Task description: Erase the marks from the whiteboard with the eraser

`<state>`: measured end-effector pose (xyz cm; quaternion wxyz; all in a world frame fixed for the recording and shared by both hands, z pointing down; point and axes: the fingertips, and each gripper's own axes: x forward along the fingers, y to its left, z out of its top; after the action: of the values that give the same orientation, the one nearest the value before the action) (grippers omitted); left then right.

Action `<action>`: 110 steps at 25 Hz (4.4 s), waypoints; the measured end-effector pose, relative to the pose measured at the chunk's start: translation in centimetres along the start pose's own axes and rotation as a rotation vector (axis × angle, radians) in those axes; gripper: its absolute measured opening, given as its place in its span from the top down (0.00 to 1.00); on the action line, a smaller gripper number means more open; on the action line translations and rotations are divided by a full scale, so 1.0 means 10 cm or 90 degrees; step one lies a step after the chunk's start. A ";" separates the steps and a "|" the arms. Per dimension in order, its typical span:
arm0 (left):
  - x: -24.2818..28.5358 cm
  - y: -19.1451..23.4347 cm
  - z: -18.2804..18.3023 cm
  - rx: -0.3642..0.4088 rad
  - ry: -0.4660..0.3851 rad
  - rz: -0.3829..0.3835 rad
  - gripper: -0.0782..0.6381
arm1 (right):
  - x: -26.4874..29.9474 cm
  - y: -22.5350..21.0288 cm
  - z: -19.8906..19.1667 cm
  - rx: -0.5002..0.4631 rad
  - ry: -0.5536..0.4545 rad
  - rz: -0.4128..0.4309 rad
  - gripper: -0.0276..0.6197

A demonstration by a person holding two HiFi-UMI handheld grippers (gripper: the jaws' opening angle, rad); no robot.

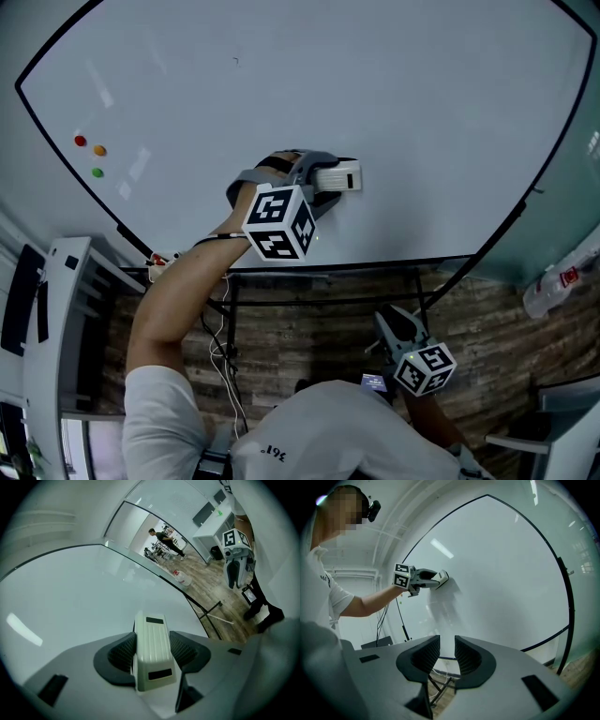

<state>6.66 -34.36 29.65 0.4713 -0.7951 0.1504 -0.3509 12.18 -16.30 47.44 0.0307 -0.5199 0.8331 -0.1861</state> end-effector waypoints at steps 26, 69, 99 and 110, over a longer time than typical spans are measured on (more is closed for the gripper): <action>-1.91 2.13 -0.23 -0.054 -0.001 0.320 0.56 | 0.05 0.15 0.00 -0.008 -0.002 0.028 0.78; -0.93 1.33 -0.21 -0.166 -0.107 0.235 0.57 | 0.27 0.05 -0.11 0.009 0.032 0.045 0.78; -0.27 0.53 -0.26 -0.185 -0.069 0.147 0.57 | 0.12 0.00 -0.17 0.026 0.031 0.031 0.78; -0.04 0.19 -0.31 -0.194 -0.048 0.110 0.57 | 0.01 -0.03 -0.19 0.030 0.035 0.027 0.78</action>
<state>4.34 -37.08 28.84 0.3790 -0.8540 0.2517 -0.2523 11.91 -16.01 49.37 0.0237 -0.4959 0.8400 -0.2189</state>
